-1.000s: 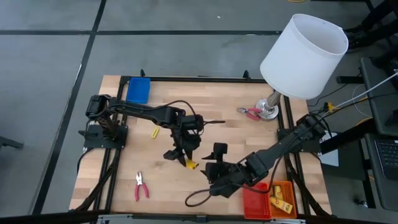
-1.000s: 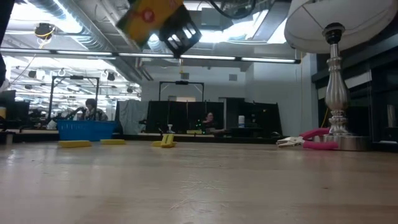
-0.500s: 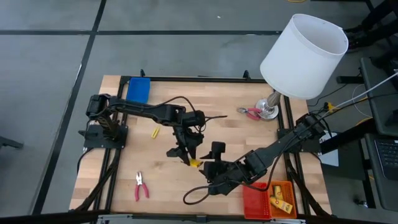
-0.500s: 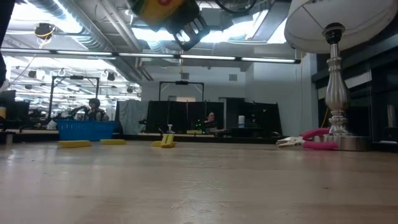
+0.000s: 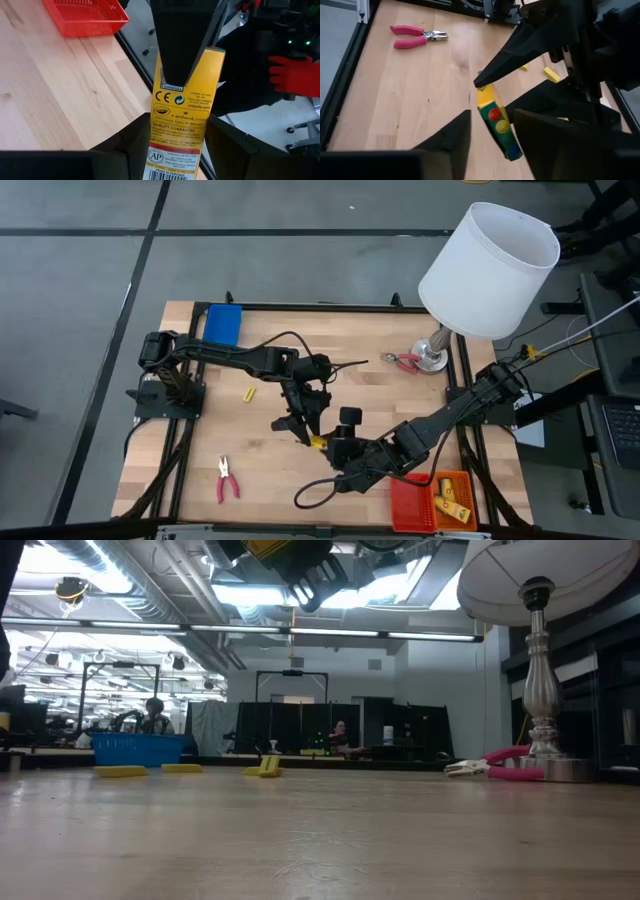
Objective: Pick & Place School Supplies
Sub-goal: Put the yellow crayon box into the orange bin
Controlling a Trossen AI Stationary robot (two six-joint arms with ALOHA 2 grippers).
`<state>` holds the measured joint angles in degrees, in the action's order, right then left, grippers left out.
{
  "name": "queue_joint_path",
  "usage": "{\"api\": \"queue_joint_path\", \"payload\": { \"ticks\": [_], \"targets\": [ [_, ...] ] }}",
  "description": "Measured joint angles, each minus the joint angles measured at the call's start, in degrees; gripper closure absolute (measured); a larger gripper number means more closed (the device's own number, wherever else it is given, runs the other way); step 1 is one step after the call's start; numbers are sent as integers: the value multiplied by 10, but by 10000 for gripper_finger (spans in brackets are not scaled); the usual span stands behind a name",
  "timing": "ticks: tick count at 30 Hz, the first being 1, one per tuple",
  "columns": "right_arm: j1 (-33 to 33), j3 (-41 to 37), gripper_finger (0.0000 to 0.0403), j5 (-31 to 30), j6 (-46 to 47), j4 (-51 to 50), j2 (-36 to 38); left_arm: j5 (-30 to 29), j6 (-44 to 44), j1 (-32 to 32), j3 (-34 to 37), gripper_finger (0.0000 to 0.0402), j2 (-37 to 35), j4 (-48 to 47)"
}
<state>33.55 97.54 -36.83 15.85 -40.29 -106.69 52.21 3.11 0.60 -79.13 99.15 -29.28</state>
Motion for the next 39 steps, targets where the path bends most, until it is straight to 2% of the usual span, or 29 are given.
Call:
{"api": "queue_joint_path", "payload": {
  "ticks": [7,10,12,15,18,21,23,28,36,39],
  "targets": [
    [0,0,357,-1,-3,-1,0,3,-5,0,0,231,0,0],
    [0,0,372,-2,-2,-2,0,-3,-1,-2,0,230,0,-4],
    [0,0,372,-2,5,-8,-1,-28,18,-8,-1,226,-2,-20],
    [-2,-2,358,-5,36,-24,-3,-97,58,-26,-2,213,-11,-63],
    [1,1,348,-2,74,-22,-1,-208,101,-48,0,200,-21,-98],
    [10,0,355,4,113,-46,-1,-316,154,-67,0,189,-45,-145],
    [15,0,364,4,142,-60,-1,-361,174,-79,-1,184,-54,-182],
    [46,0,369,26,263,-131,-1,-392,187,-125,0,184,-71,-260],
    [159,0,365,107,553,-272,-1,-408,199,-171,0,185,-75,-358],
    [203,0,365,142,672,-320,-1,-407,202,-180,14,185,-76,-359]
  ]
}}
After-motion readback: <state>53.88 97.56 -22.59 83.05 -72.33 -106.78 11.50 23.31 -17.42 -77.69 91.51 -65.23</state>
